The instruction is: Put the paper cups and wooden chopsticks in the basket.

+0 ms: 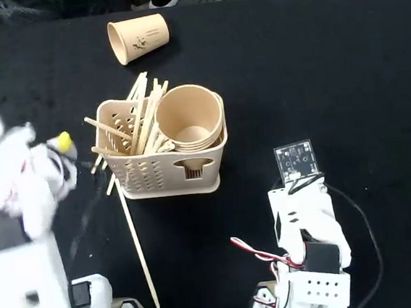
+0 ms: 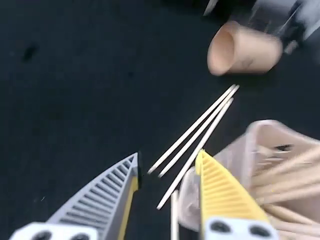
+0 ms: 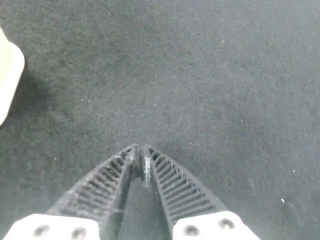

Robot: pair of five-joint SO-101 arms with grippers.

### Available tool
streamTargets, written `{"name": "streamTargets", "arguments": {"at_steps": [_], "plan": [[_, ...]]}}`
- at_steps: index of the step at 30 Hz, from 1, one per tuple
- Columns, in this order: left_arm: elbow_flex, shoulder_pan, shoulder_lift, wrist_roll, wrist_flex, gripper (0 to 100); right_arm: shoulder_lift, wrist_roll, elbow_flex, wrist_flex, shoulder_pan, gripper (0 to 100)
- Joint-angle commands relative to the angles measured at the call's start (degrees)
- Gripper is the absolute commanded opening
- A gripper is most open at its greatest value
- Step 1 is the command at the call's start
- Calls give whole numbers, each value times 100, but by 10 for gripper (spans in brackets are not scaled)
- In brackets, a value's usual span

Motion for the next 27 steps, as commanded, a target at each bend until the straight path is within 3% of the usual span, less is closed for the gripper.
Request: {"name": "streamTargets", "arguments": {"at_steps": [1, 5, 13, 18, 27], "plan": [[-769, -136, 1829, -615, 70, 189, -268, 9, -22, 26, -79, 12], [-1051, -101, 3244, -1064, -53, 189, -268, 9, -22, 26, -79, 12], [-1745, 110, 5222, -747, -457, 188, -268, 9, -22, 26, -79, 12], [-1859, 523, 5846, -730, -985, 189, -268, 9, -22, 26, -79, 12], [-2360, 1095, 6462, -862, -1029, 189, -268, 9, -22, 26, -79, 12]]}}
